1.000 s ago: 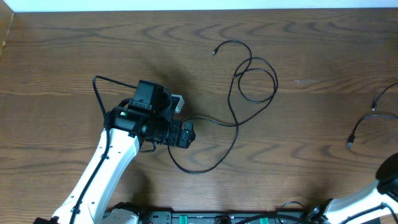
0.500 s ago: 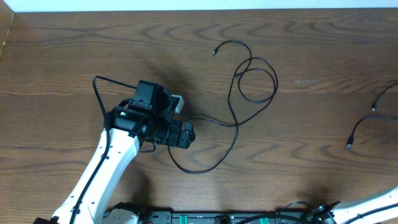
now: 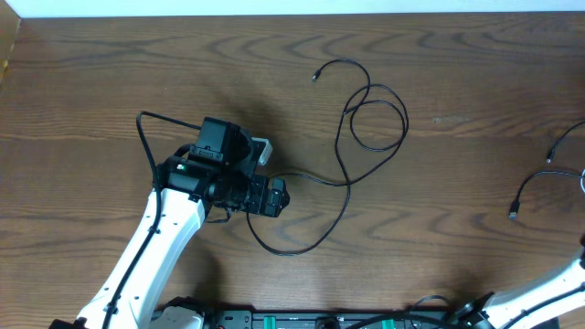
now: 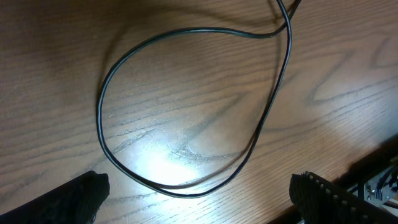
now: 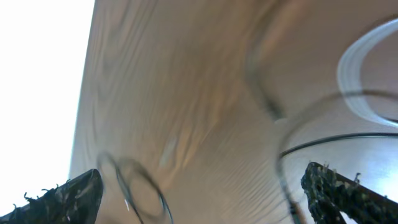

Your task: Untangle cables

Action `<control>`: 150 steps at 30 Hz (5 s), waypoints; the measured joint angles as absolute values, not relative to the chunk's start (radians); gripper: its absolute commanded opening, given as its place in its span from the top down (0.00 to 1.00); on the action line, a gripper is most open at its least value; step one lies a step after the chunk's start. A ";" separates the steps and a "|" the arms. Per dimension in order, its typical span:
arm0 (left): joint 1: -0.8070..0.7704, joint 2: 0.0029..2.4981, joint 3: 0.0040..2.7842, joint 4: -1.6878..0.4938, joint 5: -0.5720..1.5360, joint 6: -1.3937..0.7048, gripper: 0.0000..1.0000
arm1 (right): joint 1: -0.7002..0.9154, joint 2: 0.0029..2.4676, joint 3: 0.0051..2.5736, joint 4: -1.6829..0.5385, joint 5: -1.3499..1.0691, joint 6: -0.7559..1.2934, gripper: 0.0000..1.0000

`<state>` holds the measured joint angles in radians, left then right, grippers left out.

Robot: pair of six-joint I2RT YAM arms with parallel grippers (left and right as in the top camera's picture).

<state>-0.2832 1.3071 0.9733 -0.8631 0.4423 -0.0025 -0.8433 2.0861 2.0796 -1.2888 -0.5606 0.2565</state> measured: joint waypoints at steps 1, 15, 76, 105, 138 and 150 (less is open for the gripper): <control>-0.283 1.307 0.973 -0.862 0.443 -0.002 0.01 | -0.800 2.086 2.080 -1.306 -0.564 0.207 0.01; -0.303 1.307 0.973 -0.902 0.482 0.065 0.01 | -0.061 2.086 2.080 -1.370 -0.320 -0.079 0.01; -0.279 1.307 0.974 -0.751 0.427 0.049 0.01 | 0.541 2.053 1.386 -0.813 -0.076 -0.237 0.99; -0.279 1.307 0.974 -0.781 0.427 0.049 0.02 | -0.279 1.795 2.257 -1.048 0.326 -0.031 0.99; -0.279 1.307 0.974 -0.822 0.426 0.048 0.01 | -0.834 2.093 2.276 -1.088 -0.257 0.209 0.99; -0.279 1.307 0.974 -0.822 0.427 0.041 0.01 | -0.963 2.373 2.265 -1.235 -0.328 0.226 0.01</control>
<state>-0.2790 1.3071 0.9737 -0.8223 0.4267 0.0410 -0.9630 2.3734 2.2654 -1.2346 -0.3279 0.2264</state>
